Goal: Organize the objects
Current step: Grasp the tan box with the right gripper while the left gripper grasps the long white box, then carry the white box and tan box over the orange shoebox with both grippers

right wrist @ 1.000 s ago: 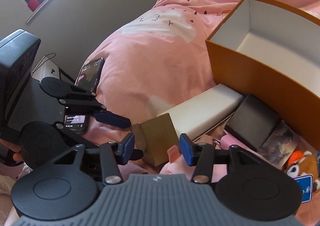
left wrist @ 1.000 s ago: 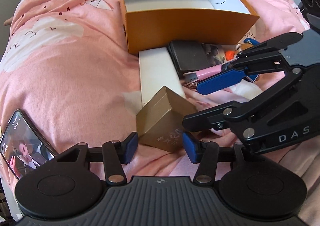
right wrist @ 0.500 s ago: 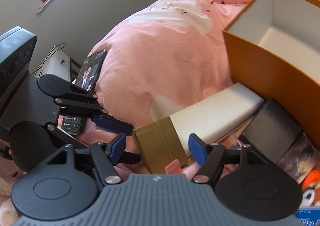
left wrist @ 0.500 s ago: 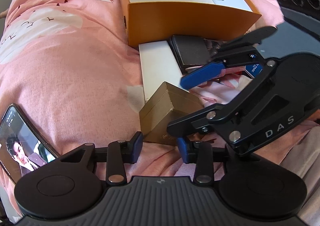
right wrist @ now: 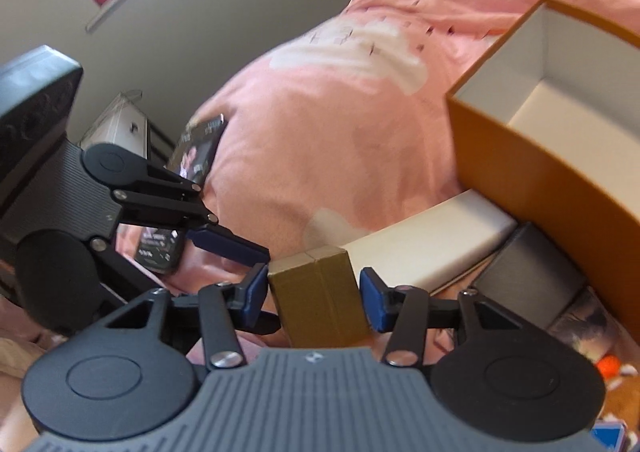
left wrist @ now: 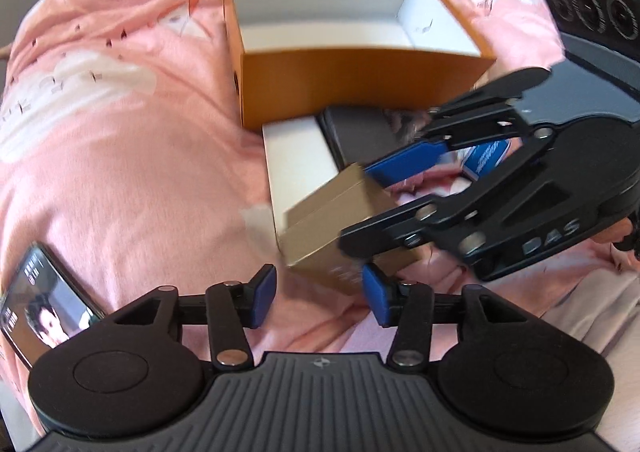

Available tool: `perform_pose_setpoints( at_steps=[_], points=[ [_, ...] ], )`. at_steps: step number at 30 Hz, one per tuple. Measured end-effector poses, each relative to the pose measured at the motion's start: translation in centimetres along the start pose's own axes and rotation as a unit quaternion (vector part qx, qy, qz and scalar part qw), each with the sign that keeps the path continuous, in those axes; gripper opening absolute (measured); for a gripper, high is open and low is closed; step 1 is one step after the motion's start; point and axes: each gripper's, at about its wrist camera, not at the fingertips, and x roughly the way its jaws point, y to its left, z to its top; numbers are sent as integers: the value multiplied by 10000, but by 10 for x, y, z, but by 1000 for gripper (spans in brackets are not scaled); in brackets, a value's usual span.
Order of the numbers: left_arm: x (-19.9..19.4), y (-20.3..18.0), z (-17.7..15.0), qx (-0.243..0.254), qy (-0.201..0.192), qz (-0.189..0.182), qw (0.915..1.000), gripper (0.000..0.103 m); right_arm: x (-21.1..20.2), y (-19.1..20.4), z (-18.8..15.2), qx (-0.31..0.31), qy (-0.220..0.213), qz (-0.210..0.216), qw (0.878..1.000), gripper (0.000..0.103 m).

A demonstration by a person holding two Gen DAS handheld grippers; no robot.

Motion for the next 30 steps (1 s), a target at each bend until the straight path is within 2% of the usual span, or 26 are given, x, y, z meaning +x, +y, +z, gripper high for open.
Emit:
perform_pose_setpoints(
  at_steps=[3,8,11,13,18,24,30],
  points=[
    [-3,-2,8,5,-179,26,9998,68,-26,-4,1,152,-300,-207,9992,52],
    [15,2,31,-275,-152,59,9995,69,-61,-16,3,279,-708,-886,9932,52],
    [28,8,45,-401,-95,17,9992,69,-67,-26,3,310,-711,-1478,9860,52],
    [36,9,53,-434,-41,43,9990,71,-64,-36,4,365,-651,-1715,9824,52],
    [69,16,66,-726,202,163,9970,71,-48,-56,4,429,-403,-1905,9799,52],
    [95,21,67,-1062,358,266,9933,74,-25,-66,-2,355,-149,-2162,9756,52],
    [107,20,64,-1108,477,274,9923,73,-15,-75,-7,394,-134,-2116,9765,53]
  ],
)
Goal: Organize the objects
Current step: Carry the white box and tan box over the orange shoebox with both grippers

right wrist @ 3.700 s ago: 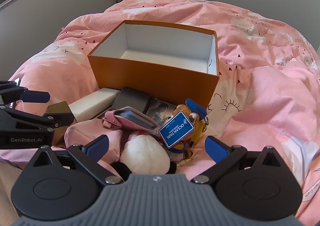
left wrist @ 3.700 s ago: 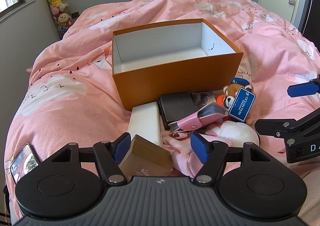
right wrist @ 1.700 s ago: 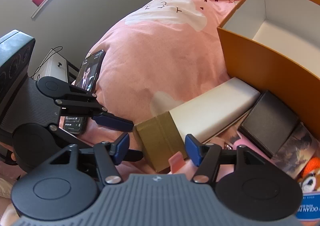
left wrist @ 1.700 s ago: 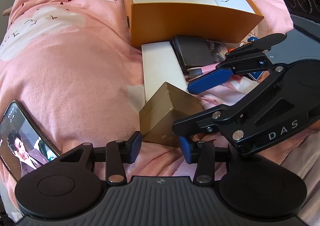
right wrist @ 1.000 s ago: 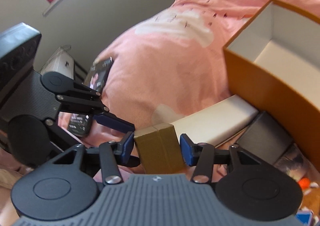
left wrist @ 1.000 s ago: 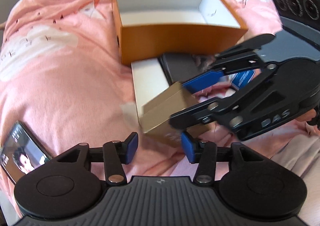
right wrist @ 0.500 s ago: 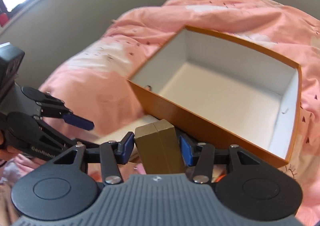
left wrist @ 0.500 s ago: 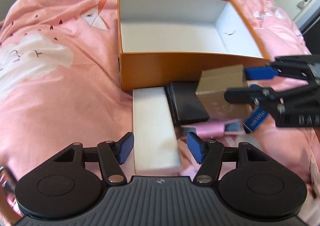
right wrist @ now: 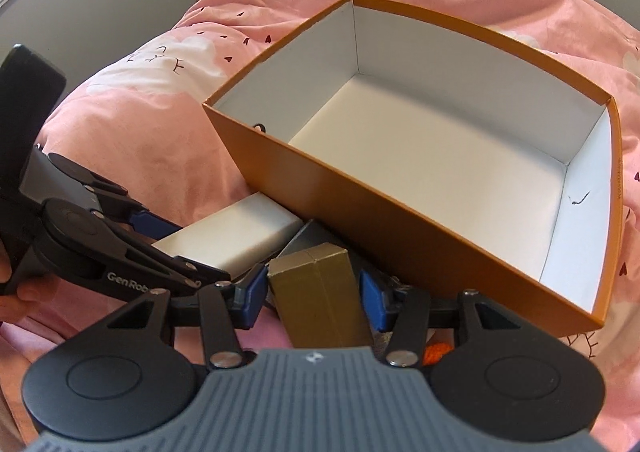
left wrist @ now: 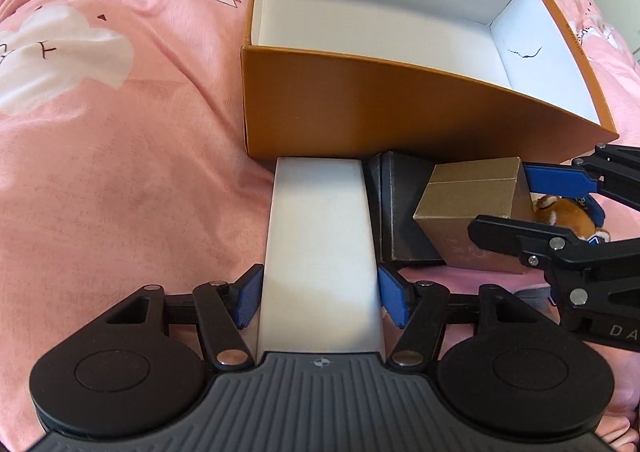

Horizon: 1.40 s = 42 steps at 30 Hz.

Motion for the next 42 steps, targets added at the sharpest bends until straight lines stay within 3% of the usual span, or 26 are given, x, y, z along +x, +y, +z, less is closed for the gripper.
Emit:
perform_pose_setpoints(
  at_steps=[19,24,32,42],
  points=[
    [-21,13,-18,-163,-313,-322,9989,68,19,-5,3,232,247,229,9992,56],
    [-44,19,-22,-279,-565,-463,9969,68,19,-13,2,474,246,291,9981,48],
    [-74,16,-24,-243,-1064,-539,9926,68,-9,-3,2,166,-33,272,9995,48],
    [-114,3,-9,73,-1607,-723,9843,68,-65,16,20,-276,-771,399,9958,48]
  ],
)
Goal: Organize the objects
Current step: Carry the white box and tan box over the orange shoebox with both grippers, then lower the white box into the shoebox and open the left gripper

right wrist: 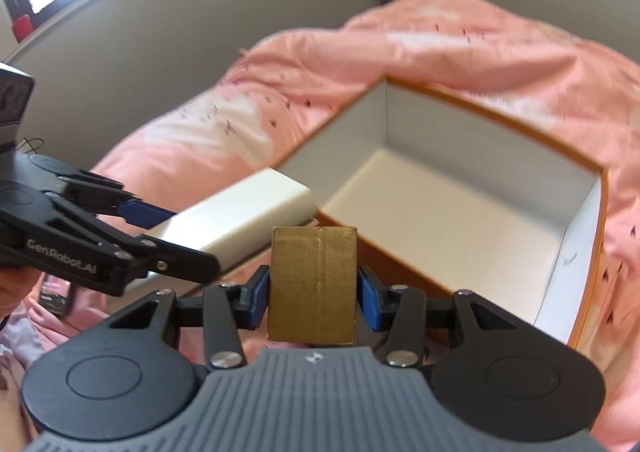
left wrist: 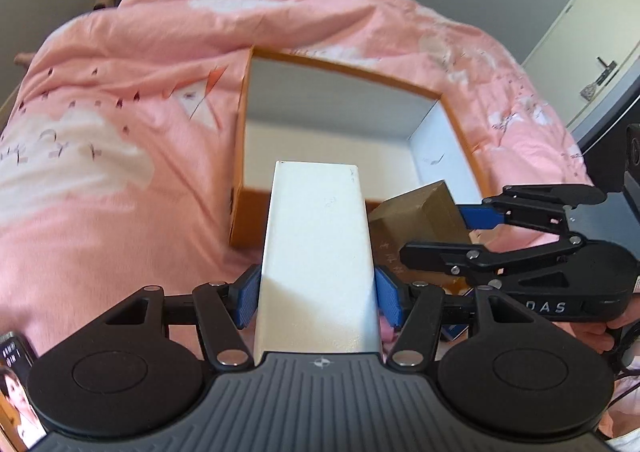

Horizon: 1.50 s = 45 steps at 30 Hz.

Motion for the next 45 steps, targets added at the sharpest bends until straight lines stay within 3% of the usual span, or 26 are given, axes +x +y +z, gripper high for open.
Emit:
perform_pose_setpoints(
  at_steps=[5,10,15,22,28,34,45],
  points=[
    [-18,-11,24,307,-321,-15,9990,68,-18,2,15,-155,-304,-85,9994,48],
    [-3,-15,59,472,-434,19,9979,68,-25,-10,28,-197,-476,-330,9981,48],
    [43,-15,95,279,-365,74,9989,68,-15,-44,44,81,-479,-656,9967,48],
    [132,-18,113,496,77,627,9968,68,23,-103,51,877,-187,-740,9932,48],
    [180,-22,111,782,325,1208,9891,68,61,-137,45,1335,157,-595,9891,48],
    [204,-41,111,1330,590,1957,9698,68,89,-157,44,1495,358,-451,9871,48],
    [235,-36,109,1381,1289,2257,9557,70,106,-167,41,1559,541,-319,9858,48]
  ],
)
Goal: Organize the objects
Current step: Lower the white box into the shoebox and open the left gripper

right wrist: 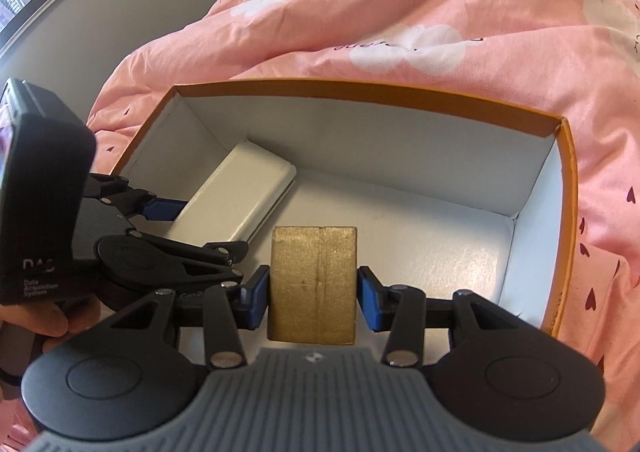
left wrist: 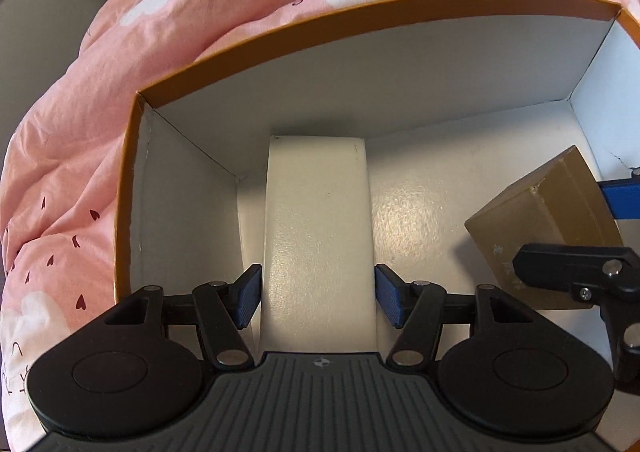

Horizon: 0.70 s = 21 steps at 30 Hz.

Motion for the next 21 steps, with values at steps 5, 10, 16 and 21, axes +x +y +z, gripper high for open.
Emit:
perform_pose_setpoints(
  at_steps=[5,10,16,21],
  points=[
    [-9,-2,-6,234,-261,-42,9994,73,2,1,0,-48,51,81,9999,48],
    [-33,1,-10,377,-718,56,9967,81,6,4,-2,-104,149,133,9997,48],
    [-81,37,-16,21,-1456,-516,9880,78,12,15,-2,-184,258,140,9994,48],
    [-90,63,-19,-64,-1591,-615,9853,77,26,30,4,-99,420,144,9990,48]
  ],
)
